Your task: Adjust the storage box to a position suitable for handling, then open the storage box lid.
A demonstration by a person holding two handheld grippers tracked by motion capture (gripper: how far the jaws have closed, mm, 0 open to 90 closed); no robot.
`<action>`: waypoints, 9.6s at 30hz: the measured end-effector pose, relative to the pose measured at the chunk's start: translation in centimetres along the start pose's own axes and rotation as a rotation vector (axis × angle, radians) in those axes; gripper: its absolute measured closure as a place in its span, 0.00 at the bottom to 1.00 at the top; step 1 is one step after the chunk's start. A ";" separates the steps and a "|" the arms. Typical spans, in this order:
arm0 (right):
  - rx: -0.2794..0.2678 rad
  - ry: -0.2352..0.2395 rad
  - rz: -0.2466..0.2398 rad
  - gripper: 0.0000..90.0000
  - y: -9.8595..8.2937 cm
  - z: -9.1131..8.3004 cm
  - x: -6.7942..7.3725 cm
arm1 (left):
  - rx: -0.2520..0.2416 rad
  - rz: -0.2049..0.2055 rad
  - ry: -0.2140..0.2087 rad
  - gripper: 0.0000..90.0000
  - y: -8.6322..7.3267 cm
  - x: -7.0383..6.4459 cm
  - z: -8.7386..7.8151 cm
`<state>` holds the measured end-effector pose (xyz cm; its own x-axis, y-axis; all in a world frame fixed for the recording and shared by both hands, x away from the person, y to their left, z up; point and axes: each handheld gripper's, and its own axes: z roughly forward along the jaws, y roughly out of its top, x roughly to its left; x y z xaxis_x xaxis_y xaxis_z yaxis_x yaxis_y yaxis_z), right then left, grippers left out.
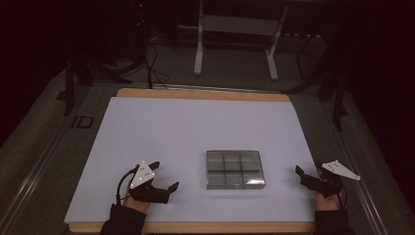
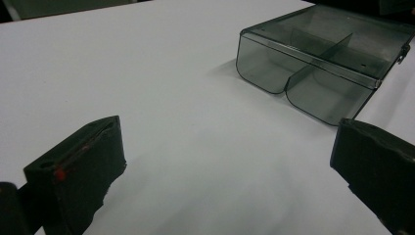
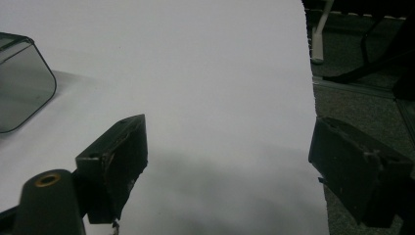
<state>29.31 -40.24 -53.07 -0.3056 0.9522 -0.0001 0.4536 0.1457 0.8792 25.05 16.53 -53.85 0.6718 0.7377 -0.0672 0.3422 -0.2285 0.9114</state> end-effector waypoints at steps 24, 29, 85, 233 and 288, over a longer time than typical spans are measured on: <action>0.005 0.008 -0.012 0.16 0.0 0.0 0.1 | 0.013 -0.003 -0.015 0.01 0.1 0.1 0.1; 0.043 0.055 -0.014 0.16 0.2 0.3 -0.1 | 0.072 -0.006 -0.018 0.01 0.3 0.2 0.6; 0.177 0.616 -0.399 1.00 2.0 2.7 7.7 | 0.220 0.224 -0.251 1.00 3.6 -4.3 7.9; 0.015 0.341 -0.175 0.81 7.7 8.3 9.9 | 0.009 0.046 0.073 0.84 7.6 -2.4 13.4; 0.104 0.301 -0.072 0.66 7.6 9.5 10.3 | 0.091 -0.167 0.075 0.56 8.3 -2.0 15.2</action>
<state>37.57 -26.78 -50.87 -0.5670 0.8183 0.0939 0.5001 0.2515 0.8286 36.54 3.47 -52.34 0.5508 0.8148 -0.1810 0.5051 -0.1527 0.8495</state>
